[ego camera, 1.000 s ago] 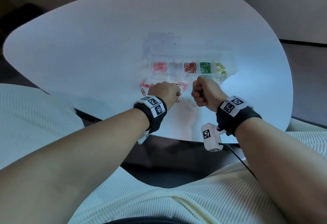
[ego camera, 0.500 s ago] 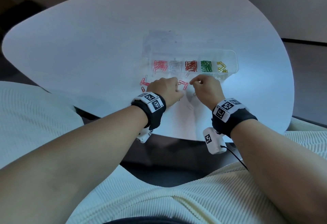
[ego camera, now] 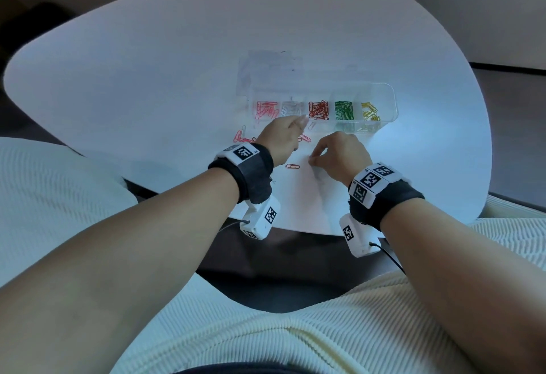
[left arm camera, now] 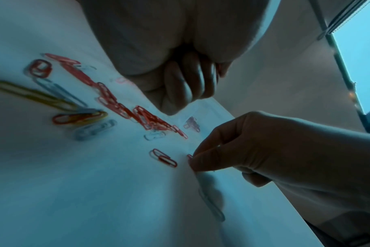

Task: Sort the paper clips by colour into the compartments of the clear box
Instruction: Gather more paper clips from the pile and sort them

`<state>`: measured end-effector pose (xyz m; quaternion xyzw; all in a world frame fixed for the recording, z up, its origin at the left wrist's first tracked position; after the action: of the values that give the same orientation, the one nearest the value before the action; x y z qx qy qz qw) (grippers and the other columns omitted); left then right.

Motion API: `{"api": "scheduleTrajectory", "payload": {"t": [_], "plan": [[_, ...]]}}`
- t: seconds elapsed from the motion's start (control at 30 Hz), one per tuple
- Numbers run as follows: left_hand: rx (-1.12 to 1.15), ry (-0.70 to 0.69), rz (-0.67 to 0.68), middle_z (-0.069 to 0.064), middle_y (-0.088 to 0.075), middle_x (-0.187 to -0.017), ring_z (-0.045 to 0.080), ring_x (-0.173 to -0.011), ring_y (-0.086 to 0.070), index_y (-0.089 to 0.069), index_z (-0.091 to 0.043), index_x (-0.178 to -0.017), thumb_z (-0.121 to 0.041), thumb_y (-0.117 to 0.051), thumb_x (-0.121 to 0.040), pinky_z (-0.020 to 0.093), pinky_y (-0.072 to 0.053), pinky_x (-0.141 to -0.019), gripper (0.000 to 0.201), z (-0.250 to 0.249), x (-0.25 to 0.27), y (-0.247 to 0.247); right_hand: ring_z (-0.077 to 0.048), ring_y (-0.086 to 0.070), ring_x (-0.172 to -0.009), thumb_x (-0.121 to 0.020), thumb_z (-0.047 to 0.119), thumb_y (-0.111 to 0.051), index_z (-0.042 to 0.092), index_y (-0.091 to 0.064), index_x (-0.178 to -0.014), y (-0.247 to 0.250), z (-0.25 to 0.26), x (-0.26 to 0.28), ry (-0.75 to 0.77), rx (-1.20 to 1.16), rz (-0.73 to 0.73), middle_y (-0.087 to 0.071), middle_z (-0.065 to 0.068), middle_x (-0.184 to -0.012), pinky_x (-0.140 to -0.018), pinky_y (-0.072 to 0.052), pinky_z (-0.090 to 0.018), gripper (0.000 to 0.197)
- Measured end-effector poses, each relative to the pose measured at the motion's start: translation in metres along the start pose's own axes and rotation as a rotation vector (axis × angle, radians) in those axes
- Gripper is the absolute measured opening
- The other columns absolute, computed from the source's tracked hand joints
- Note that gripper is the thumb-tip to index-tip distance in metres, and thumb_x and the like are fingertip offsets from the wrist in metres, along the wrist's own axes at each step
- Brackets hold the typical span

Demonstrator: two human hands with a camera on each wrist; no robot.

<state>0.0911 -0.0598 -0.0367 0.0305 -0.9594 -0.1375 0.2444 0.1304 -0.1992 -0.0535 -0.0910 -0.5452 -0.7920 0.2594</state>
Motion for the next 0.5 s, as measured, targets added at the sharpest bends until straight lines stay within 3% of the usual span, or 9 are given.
{"api": "scheduleTrajectory", "payload": {"t": [0.1, 0.23, 0.37, 0.5], "plan": [[0.096, 0.035, 0.099, -0.001, -0.030, -0.056, 0.012, -0.044, -0.025, -0.035, -0.017, -0.070, -0.036, -0.036, -0.103, 0.023, -0.024, -0.044, 0.038, -0.010, 0.000, -0.004, -0.024, -0.065, -0.080, -0.079, 0.028, -0.073, 0.031, -0.072, -0.092, -0.002, 0.000, 0.001, 0.005, 0.025, -0.007, -0.065, -0.004, -0.089, -0.063, -0.044, -0.026, 0.013], [0.199, 0.063, 0.175, 0.004, -0.038, -0.055, 0.013, -0.040, -0.029, -0.040, -0.014, -0.072, -0.027, -0.037, -0.104, 0.020, -0.027, -0.044, 0.035, -0.013, 0.003, -0.010, -0.026, -0.063, -0.075, -0.080, 0.018, -0.067, 0.028, -0.073, -0.083, -0.002, 0.002, -0.001, -0.013, 0.064, 0.008, -0.065, -0.007, -0.085, -0.061, -0.044, -0.027, 0.012], [0.207, 0.037, 0.169, 0.006, -0.056, -0.060, 0.011, -0.040, -0.039, -0.058, -0.011, -0.092, -0.009, -0.035, -0.103, 0.021, -0.031, -0.045, 0.025, -0.005, 0.002, -0.015, -0.026, -0.058, -0.074, -0.083, 0.023, -0.065, 0.020, -0.068, -0.091, -0.005, 0.002, -0.003, -0.019, 0.073, -0.025, -0.065, -0.008, -0.088, -0.064, -0.042, -0.028, 0.009], [0.084, 0.050, 0.078, 0.003, -0.049, -0.067, 0.012, -0.050, -0.039, -0.061, -0.012, -0.096, -0.004, -0.030, -0.100, 0.023, -0.033, -0.050, 0.032, -0.001, -0.001, -0.011, -0.024, -0.064, -0.087, -0.081, 0.029, -0.074, 0.023, -0.069, -0.095, 0.006, -0.002, -0.006, -0.030, 0.020, -0.049, -0.066, -0.004, -0.101, -0.069, -0.044, -0.027, 0.017]]}}
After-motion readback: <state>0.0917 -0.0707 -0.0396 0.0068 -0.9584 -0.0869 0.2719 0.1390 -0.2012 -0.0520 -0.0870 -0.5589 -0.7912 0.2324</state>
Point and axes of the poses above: each hand's wrist, its own x-axis away from the middle knuckle, its own y-axis out of the back of the hand, z = x × y, the point moved 2 cm from there along -x, towards the middle knuckle
